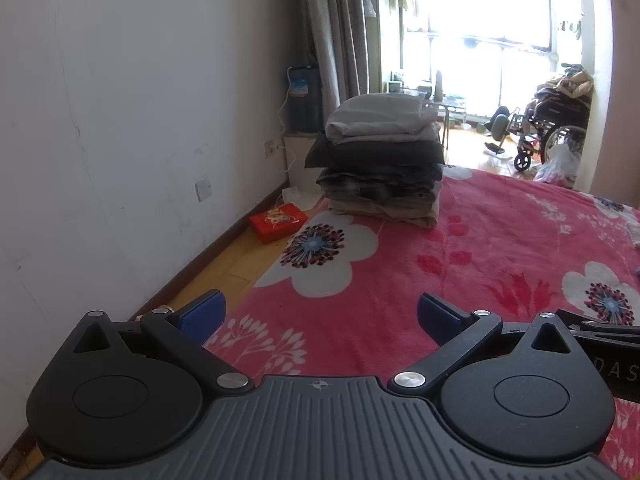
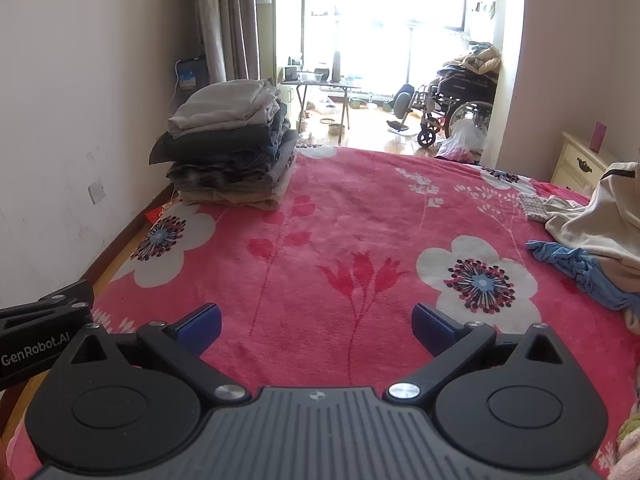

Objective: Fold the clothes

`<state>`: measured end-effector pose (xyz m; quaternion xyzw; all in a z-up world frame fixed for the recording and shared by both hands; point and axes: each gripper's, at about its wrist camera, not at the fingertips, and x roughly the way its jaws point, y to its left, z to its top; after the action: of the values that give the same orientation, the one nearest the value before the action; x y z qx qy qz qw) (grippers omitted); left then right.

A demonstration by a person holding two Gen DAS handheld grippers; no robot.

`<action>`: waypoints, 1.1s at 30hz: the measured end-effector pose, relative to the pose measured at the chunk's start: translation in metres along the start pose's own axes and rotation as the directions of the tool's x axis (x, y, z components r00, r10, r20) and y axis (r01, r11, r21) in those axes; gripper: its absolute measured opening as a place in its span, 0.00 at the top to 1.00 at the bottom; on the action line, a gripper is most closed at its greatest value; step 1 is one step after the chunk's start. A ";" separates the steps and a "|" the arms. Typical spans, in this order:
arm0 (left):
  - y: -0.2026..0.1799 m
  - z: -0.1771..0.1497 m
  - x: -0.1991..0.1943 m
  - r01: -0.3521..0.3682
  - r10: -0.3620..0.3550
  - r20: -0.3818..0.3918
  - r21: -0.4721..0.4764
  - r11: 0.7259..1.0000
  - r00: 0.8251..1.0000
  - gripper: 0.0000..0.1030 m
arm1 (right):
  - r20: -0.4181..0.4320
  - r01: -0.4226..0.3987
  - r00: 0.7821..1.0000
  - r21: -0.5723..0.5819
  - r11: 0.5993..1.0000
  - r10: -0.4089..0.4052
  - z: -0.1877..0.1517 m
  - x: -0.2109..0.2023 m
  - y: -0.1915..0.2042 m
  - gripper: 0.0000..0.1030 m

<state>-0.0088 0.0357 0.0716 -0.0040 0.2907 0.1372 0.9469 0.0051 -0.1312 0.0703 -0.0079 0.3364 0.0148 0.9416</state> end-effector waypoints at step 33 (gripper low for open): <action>0.007 -0.002 0.002 -0.007 0.007 -0.016 -0.017 1.000 1.000 0.00 | -0.009 0.012 1.000 -0.010 1.000 -0.013 -0.001 0.002 0.005 0.00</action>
<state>-0.0100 0.0430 0.0698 -0.0120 0.2971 0.1429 0.9440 0.0055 -0.1257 0.0679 -0.0149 0.3405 0.0106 0.9401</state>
